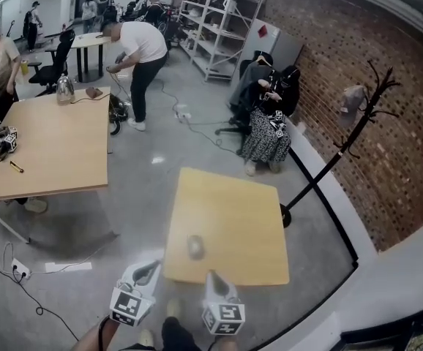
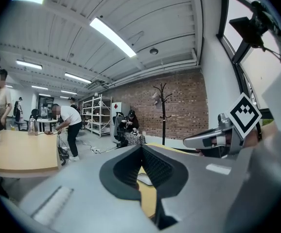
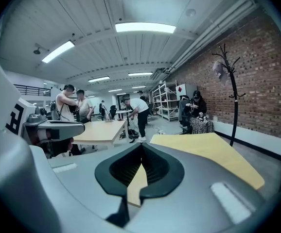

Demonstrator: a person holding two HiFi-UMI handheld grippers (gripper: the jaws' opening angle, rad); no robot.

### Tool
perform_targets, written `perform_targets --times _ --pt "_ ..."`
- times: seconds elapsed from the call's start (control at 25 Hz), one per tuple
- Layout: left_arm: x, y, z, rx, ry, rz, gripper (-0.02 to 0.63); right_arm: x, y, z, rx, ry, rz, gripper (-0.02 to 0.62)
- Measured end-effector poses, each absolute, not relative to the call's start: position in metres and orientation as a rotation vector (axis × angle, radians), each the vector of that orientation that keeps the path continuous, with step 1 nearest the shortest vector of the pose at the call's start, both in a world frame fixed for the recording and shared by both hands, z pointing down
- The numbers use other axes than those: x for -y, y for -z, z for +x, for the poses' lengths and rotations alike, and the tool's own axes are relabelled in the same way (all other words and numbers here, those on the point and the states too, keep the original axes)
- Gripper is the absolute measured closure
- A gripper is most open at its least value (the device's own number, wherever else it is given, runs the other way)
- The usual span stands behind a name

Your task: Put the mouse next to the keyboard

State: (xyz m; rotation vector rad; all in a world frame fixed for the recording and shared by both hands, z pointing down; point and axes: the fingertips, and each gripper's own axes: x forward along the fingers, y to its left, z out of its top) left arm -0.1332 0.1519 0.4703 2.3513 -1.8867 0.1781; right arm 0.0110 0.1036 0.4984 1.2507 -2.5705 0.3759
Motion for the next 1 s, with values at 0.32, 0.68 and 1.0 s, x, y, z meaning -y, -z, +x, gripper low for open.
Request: perform_targets --times 0.32,0.68,1.0 --pt "-0.089 -0.481 -0.136 1.905 -0.187 2.292 0.607 -0.034 -0.510 0.011 2.565 -0.390 1.196 0.581" --pt "-0.040 -0.500 -0.134 1.920 -0.214 2.213 0.607 0.017 -0.530 0.003 2.565 -0.445 1.105 0.581" --pt "-0.018 -0.537 -0.138 1.937 -0.252 2.092 0.606 0.039 -0.566 -0.009 2.548 -0.503 0.982 0.581"
